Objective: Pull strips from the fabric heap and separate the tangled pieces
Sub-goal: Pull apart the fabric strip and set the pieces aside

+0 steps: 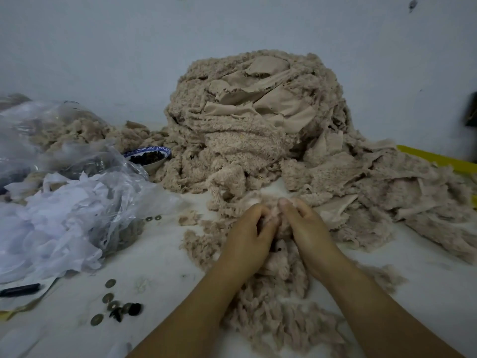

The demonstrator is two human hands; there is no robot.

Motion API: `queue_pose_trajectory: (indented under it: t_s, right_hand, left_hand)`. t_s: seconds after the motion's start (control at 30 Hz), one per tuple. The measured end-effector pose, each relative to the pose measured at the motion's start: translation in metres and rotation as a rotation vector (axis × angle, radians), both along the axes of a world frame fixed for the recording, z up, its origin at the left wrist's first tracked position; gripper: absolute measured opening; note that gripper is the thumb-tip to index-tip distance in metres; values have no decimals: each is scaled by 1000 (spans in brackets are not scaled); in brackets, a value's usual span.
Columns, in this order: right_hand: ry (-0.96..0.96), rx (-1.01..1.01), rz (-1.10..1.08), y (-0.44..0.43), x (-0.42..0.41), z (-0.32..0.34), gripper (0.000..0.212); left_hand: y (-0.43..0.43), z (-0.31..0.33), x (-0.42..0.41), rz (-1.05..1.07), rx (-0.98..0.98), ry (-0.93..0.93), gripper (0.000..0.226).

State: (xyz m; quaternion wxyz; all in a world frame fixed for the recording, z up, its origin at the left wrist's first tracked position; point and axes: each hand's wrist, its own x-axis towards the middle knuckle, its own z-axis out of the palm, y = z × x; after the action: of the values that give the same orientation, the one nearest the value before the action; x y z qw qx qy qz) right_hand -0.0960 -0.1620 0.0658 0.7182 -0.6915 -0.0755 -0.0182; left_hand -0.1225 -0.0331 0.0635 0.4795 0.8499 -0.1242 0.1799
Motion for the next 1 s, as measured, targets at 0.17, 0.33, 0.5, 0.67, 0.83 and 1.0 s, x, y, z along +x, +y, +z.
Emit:
queue_pose_trajectory:
  t_s: [0.17,0.33,0.5,0.67,0.83,1.0]
  right_hand:
    - [97,284,18,-8,2,6,27]
    - [36,128,122,-3,-1,0,27]
    - [-156,-283,152,1,-4,-3,37]
    - [-264,-412,140,2,-2,-4,38]
    - [-186,-291,41,-1,-2,-1,37]
    - [-193,-350,137,4,-5,-1,43]
  left_hand:
    - [7,2,2,91,-363,198,35]
    - [6,7,-3,-17,-522,341,25]
    - [8,3,4,63,-620,292,20]
    - [12,8,6,177,-902,261,28]
    - [10,10,6,92,-980,300,34]
    - [12,4,4,-8,-872,289,30]
